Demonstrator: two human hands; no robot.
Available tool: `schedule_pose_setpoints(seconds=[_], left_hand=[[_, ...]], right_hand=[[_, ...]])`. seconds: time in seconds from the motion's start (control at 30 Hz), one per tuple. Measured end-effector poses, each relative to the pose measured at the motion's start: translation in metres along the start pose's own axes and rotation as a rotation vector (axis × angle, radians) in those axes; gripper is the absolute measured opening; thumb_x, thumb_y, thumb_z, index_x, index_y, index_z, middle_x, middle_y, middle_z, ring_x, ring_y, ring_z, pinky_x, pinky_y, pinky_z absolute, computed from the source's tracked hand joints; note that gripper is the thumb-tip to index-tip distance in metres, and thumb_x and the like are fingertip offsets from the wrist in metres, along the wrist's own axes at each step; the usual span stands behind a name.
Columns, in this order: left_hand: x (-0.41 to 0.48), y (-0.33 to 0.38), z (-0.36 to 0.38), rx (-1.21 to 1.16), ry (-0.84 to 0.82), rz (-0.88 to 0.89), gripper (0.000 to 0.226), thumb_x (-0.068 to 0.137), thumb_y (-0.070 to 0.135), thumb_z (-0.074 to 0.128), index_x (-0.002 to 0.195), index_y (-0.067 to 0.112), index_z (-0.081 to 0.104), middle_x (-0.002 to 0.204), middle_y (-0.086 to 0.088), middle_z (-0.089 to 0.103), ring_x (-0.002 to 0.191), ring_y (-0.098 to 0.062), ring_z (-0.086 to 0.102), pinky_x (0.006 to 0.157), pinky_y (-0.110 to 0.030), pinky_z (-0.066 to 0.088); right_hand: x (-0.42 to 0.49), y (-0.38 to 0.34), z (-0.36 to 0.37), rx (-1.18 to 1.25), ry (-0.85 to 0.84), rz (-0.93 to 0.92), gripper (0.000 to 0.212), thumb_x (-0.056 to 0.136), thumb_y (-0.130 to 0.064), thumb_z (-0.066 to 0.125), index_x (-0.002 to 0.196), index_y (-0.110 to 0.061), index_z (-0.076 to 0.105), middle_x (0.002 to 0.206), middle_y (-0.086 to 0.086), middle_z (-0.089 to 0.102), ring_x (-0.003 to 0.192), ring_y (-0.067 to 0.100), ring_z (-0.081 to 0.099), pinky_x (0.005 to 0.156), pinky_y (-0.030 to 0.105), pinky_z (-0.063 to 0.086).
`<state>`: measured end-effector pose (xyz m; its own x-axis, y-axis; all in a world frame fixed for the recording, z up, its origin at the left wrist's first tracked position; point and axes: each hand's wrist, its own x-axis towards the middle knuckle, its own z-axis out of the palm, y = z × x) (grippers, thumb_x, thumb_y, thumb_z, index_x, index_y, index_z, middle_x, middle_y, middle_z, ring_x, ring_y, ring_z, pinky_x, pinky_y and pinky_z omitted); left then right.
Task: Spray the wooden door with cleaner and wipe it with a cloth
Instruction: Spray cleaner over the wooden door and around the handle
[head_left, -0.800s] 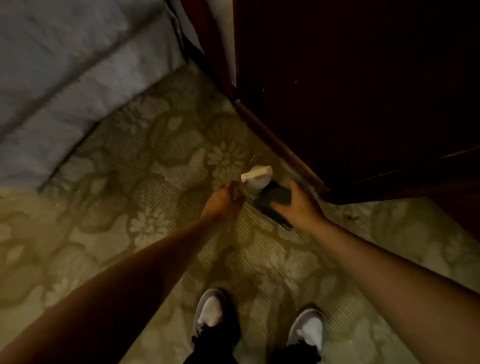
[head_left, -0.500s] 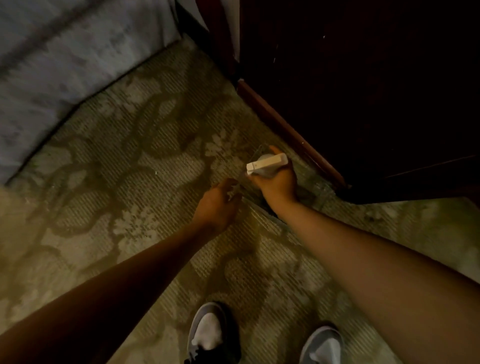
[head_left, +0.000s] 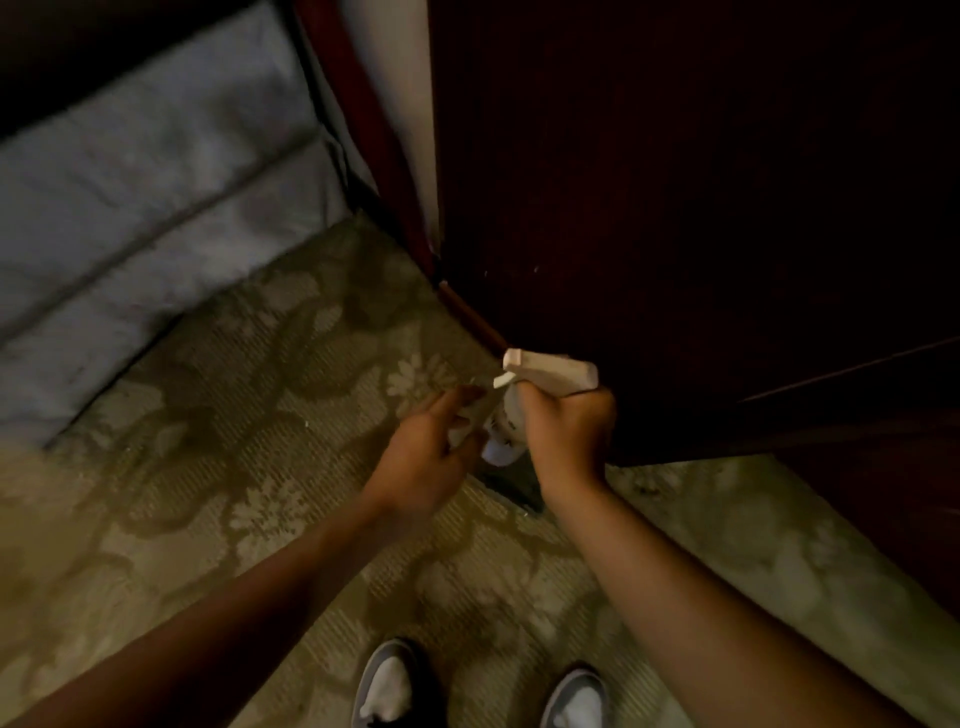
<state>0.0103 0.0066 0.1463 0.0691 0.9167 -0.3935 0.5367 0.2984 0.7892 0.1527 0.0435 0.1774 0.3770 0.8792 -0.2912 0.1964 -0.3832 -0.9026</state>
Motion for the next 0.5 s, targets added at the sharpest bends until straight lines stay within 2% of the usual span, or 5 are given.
schedule_pose_setpoints(seconds=[0.13,0.27,0.37,0.43,0.5], left_hand=[[-0.028,0.119,-0.035,0.040,-0.104,0.234,0.070,0.093,0.034,0.074,0.154,0.031,0.039,0.146,0.011,0.047,0.129,0.000,0.048,0.097,-0.006,0.040],[-0.077,0.248,-0.085,0.066,-0.157,0.397,0.088,0.076,0.059,0.070,0.152,0.030,0.038,0.148,0.012,0.050,0.133,0.000,0.049,0.107,-0.018,0.046],[-0.131,0.335,-0.126,0.092,-0.152,0.424,0.091,0.062,0.071,0.063,0.144,0.039,0.036,0.120,0.040,0.044,0.113,0.017,0.045,0.090,0.005,0.037],[-0.177,0.390,-0.155,0.169,-0.170,0.483,0.087,0.062,0.063,0.073,0.137,0.037,0.039,0.109,0.042,0.038,0.107,0.011,0.051,0.081,0.008,0.034],[-0.222,0.437,-0.180,0.247,-0.239,0.518,0.085,0.065,0.048,0.085,0.133,0.050,0.034,0.108,0.038,0.048,0.104,0.002,0.062,0.079,-0.001,0.045]], right_hand=[[-0.034,-0.113,-0.049,0.207,0.101,-0.050,0.047,0.085,-0.002,0.078,0.077,-0.040,0.053,0.076,-0.022,0.058,0.064,-0.016,0.060,0.058,0.005,0.049],[-0.090,-0.247,-0.114,0.320,0.185,-0.125,0.048,0.088,0.000,0.073,0.074,-0.046,0.069,0.076,-0.025,0.071,0.080,-0.011,0.069,0.070,0.012,0.054],[-0.149,-0.343,-0.167,0.393,0.151,-0.139,0.069,0.089,0.001,0.070,0.075,-0.067,0.069,0.085,-0.036,0.071,0.088,-0.011,0.070,0.075,0.013,0.055],[-0.192,-0.390,-0.209,0.412,0.070,-0.159,0.052,0.089,-0.001,0.072,0.085,-0.053,0.075,0.093,-0.024,0.076,0.093,-0.002,0.072,0.082,0.023,0.059],[-0.234,-0.431,-0.252,0.414,-0.028,-0.168,0.032,0.089,-0.006,0.076,0.104,-0.034,0.076,0.100,-0.011,0.078,0.097,0.005,0.074,0.086,0.032,0.062]])
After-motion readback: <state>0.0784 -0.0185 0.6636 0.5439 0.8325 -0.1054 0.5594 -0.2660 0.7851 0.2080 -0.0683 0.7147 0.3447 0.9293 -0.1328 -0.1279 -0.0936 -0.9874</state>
